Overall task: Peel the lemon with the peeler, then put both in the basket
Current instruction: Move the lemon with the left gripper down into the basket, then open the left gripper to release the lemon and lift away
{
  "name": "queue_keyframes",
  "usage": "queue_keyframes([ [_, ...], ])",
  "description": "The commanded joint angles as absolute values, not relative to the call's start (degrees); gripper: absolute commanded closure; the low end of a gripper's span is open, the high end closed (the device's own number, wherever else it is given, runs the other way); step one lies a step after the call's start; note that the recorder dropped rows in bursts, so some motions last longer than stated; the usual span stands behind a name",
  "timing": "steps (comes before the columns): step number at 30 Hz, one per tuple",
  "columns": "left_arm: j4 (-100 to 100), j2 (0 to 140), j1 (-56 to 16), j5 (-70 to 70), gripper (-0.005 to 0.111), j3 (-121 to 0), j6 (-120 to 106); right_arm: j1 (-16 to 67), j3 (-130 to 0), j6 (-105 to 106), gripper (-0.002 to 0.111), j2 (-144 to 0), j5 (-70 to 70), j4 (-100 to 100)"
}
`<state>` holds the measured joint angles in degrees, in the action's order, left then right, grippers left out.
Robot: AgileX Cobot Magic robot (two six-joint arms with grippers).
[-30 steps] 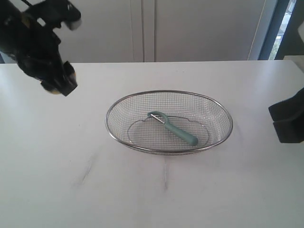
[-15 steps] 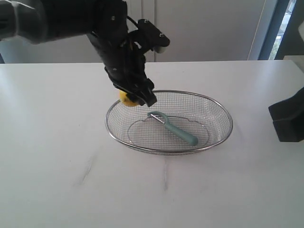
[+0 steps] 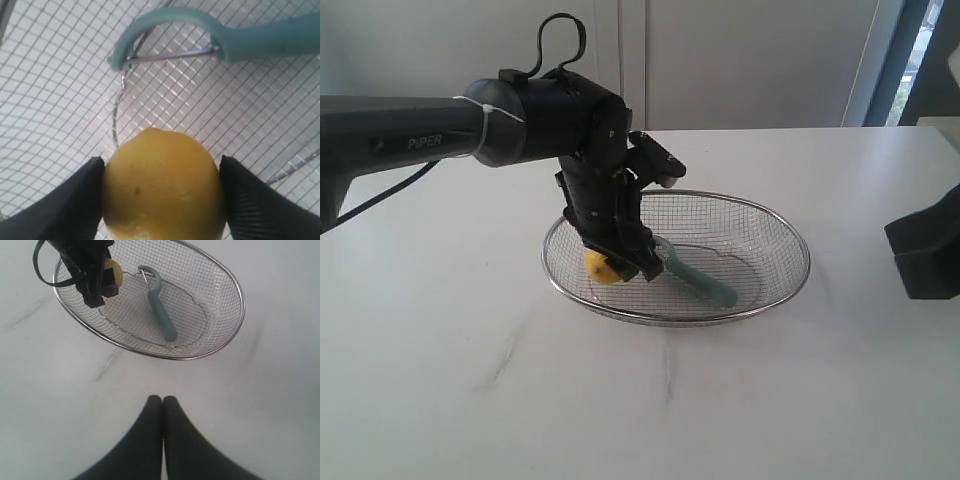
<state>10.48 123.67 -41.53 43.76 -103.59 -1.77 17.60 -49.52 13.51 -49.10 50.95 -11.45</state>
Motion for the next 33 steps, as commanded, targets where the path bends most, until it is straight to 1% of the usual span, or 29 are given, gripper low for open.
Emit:
queue_keyframes([
  [1,11.23,123.39,-40.64,50.92,0.107,-104.07,-0.65,17.56,-49.14,13.25,0.108,-48.60,51.19,-11.79],
  [12,11.94,123.39,-40.64,57.34,0.107,-103.97,-0.65,17.56,-49.14,13.25,0.108,-48.60,51.16,-11.92],
  [22,8.80,123.39,-40.64,45.47,0.107,-103.97,-0.86,17.56,-49.14,13.25,0.108,-48.60,50.81,-11.90],
  [26,8.80,123.39,-40.64,43.55,0.107,-103.97,-0.86,17.56,-49.14,13.25,0.108,-48.60,50.81,-11.90],
  [27,8.80,123.39,-40.64,43.45,0.105,-103.97,-0.86,17.56,-49.14,13.25,0.108,-48.60,50.81,-11.90],
  [28,8.67,123.49,-40.64,43.45,0.102,-103.97,-0.86,17.56,-49.14,13.25,0.108,-48.60,50.81,-11.90],
  [29,7.75,123.90,-40.64,43.33,0.093,-103.97,-1.30,17.56,-49.14,13.25,0.108,-48.60,50.81,-11.90],
  [30,7.50,124.18,-40.64,43.33,0.087,-103.97,-1.30,17.56,-49.14,13.25,0.108,-48.60,50.81,-11.90],
  [32,7.50,125.39,-40.64,43.78,0.061,-103.97,-1.30,17.56,-49.14,13.25,0.108,-48.60,50.93,-11.90],
  [33,7.50,125.51,-40.64,43.78,0.051,-103.97,-1.30,17.56,-49.14,13.25,0.108,-48.60,50.93,-11.90],
])
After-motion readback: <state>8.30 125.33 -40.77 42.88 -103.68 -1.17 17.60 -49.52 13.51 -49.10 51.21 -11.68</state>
